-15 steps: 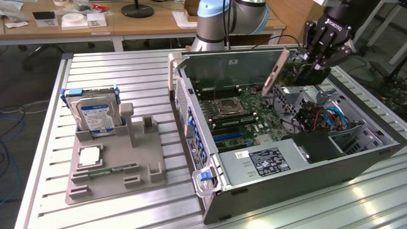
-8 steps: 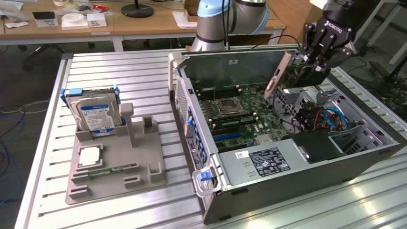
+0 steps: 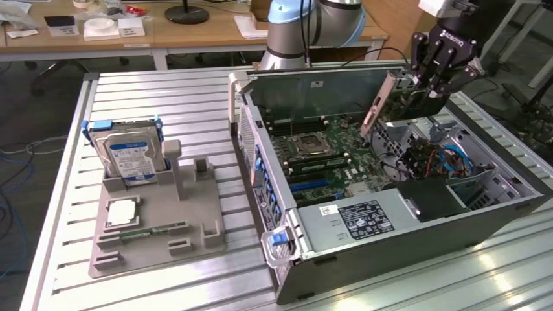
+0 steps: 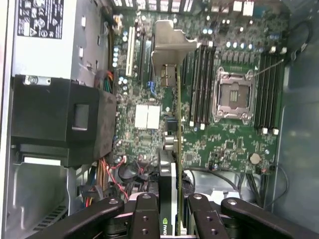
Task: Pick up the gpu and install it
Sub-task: 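Insert the gpu into the slot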
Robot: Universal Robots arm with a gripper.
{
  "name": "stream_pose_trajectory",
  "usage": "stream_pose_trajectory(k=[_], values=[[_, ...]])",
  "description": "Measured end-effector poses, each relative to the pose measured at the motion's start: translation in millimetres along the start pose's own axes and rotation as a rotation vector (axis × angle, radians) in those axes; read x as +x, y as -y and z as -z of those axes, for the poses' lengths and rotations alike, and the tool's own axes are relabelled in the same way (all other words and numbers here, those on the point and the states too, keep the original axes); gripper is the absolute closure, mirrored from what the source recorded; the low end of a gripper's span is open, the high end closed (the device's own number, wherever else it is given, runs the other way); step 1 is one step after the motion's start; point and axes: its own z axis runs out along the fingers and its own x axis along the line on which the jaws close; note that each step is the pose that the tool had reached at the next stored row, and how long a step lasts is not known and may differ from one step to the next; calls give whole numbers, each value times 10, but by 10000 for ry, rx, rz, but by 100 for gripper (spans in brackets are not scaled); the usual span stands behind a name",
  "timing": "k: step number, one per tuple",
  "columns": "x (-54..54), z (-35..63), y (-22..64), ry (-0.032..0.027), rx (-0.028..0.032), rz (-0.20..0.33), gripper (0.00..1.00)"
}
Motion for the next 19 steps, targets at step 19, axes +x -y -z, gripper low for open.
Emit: stream_pose_trajectory(k=[19], values=[[-18,-54,-149,-5,199,-612,73]])
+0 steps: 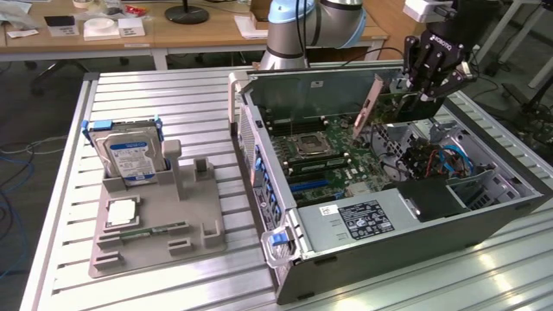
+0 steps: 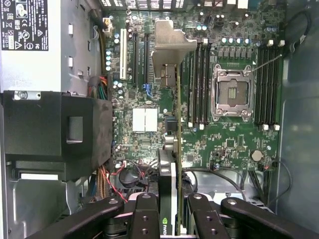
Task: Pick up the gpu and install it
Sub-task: 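Insert the gpu into the slot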
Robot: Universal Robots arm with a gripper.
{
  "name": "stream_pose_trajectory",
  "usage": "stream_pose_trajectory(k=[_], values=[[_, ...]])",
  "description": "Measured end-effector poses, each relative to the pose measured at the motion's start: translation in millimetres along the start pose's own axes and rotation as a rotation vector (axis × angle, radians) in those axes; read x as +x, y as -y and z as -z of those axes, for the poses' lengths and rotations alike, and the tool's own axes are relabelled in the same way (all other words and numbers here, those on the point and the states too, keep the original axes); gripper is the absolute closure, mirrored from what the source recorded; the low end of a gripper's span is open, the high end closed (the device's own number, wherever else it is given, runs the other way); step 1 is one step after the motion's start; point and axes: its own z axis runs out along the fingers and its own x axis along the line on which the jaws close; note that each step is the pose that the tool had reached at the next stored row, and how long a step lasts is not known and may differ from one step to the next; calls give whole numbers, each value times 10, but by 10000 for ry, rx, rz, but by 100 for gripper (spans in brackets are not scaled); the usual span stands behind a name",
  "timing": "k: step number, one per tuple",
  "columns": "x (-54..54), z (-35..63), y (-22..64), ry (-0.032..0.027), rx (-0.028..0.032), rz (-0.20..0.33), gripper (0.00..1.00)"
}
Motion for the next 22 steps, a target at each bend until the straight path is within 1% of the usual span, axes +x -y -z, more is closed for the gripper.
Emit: stream_pose_trajectory(k=[5,13,18,22], values=[[0,-18,-9,-2,0,-1,73],[-3,-139,-59,1,3,0,73],[-3,-144,-66,1,3,-2,73],[-9,-149,-117,5,6,1,73]])
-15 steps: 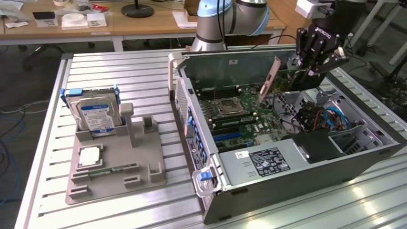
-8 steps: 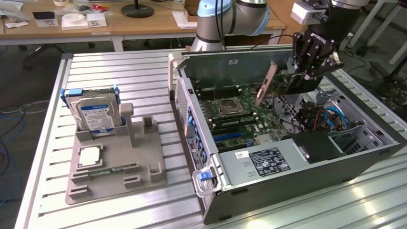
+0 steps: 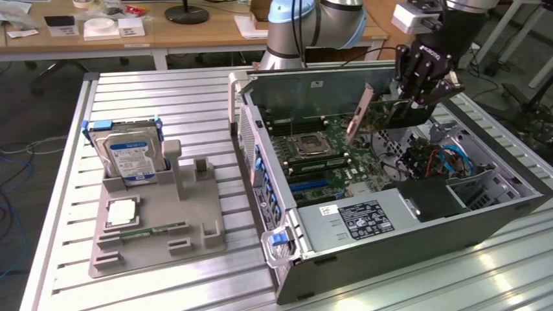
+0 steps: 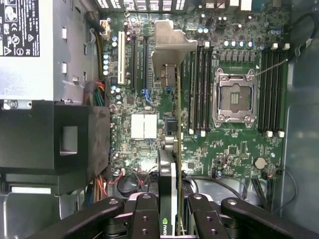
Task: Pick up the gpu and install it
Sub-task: 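Insert the gpu into the slot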
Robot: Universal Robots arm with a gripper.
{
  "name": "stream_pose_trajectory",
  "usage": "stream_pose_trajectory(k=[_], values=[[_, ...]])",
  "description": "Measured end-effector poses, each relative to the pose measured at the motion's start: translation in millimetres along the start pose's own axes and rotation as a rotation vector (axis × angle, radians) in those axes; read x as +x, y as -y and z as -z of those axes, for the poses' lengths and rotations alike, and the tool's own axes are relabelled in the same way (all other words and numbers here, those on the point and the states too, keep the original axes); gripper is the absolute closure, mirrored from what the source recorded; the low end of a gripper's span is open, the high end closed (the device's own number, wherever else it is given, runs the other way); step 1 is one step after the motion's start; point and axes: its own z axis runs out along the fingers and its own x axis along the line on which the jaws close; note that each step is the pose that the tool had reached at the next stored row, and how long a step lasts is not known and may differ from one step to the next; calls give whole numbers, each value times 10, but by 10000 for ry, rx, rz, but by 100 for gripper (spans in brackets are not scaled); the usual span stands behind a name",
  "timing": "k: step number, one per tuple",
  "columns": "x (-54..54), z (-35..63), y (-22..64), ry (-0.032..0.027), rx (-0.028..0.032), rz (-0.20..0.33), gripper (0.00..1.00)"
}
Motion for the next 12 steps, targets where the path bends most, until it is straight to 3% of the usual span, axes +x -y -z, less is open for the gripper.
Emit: stream_pose_trajectory(k=[4,12], values=[[-6,-5,-48,8,2,-2,73],[-10,-5,-54,8,2,-2,73]])
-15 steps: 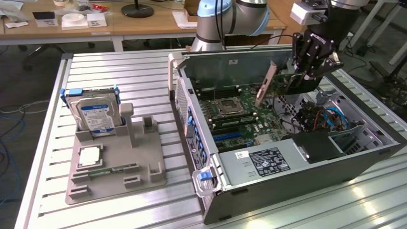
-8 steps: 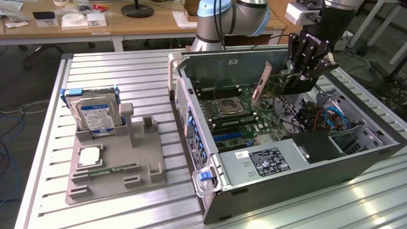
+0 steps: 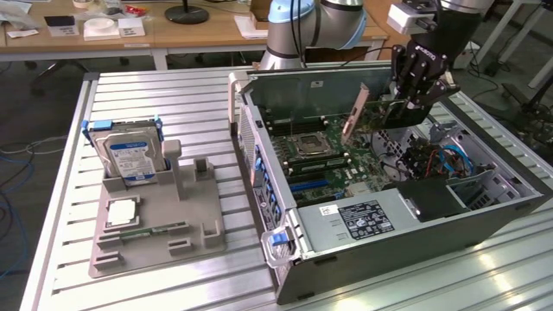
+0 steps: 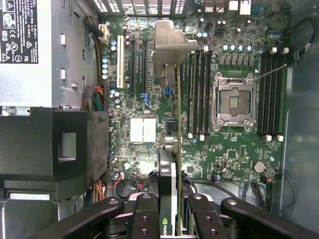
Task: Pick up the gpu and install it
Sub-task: 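Insert the gpu into the slot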
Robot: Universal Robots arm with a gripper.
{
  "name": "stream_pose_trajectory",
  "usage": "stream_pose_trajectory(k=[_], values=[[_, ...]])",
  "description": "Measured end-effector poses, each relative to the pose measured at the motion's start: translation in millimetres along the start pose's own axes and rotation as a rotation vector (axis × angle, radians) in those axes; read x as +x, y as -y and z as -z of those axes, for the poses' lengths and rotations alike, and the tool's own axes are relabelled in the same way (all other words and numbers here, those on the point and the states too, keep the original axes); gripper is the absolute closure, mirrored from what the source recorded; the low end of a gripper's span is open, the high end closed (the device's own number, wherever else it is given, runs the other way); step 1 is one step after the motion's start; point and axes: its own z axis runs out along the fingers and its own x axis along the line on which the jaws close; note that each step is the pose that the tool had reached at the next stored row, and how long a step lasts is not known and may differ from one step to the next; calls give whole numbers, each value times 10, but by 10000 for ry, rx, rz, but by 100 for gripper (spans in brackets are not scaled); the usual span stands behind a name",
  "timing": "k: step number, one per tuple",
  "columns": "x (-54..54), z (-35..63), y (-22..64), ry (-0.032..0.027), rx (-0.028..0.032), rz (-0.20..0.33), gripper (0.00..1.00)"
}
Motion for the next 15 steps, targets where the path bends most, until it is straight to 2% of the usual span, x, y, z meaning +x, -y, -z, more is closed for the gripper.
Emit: stream_pose_trajectory(k=[7,15], values=[[-20,-7,-31,22,0,2,73],[-21,-19,-43,21,0,0,73]])
